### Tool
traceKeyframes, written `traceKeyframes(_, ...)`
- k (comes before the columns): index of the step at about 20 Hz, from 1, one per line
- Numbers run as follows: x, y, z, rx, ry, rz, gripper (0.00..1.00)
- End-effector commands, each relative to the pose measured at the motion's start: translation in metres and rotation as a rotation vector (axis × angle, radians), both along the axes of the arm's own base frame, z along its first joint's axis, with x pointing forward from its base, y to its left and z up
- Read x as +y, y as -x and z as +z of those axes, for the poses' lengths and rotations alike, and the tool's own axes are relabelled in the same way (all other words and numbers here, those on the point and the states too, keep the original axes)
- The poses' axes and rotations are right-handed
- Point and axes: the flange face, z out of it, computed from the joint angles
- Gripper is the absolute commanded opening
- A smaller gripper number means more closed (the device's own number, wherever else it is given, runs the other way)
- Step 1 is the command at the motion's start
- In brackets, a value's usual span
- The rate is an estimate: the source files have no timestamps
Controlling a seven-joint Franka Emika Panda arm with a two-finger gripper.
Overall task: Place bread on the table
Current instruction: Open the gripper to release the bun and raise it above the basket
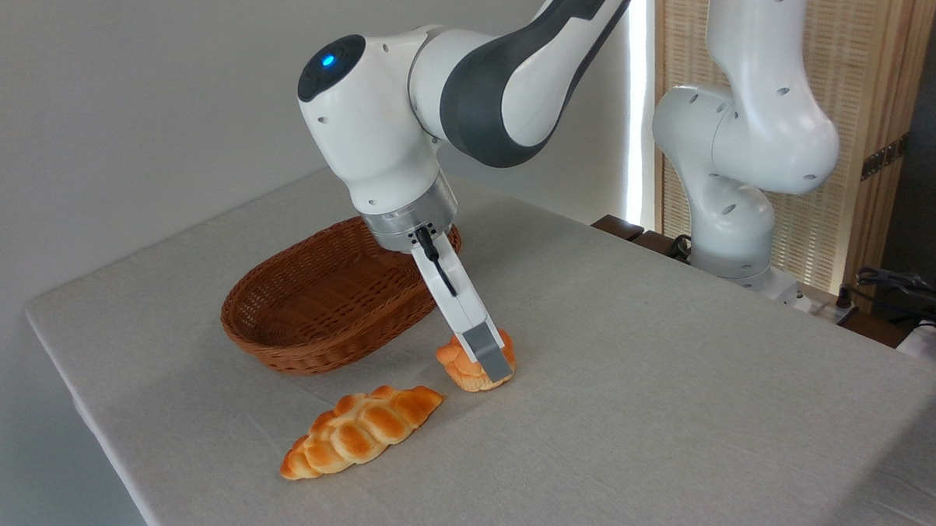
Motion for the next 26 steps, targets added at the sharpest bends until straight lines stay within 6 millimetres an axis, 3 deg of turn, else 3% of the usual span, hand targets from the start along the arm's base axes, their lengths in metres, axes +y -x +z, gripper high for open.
traceKeyframes(1, 0.014, 0.002, 0.020, -0.023, -0.003, 0.019, 1.00)
traceKeyframes(4, 0.026, -0.011, 0.077, -0.094, 0.017, 0.101, 1.00)
traceKeyframes(7, 0.024, -0.024, 0.137, -0.159, 0.037, 0.227, 1.00)
traceKeyframes(12, 0.024, -0.043, 0.203, -0.279, 0.030, 0.426, 1.00)
traceKeyframes(16, 0.023, -0.057, 0.194, -0.269, 0.025, 0.428, 1.00)
traceKeyframes(19, 0.004, -0.072, 0.195, -0.269, 0.027, 0.404, 1.00)
traceKeyframes(26, 0.009, -0.071, 0.199, -0.260, 0.027, 0.411, 1.00)
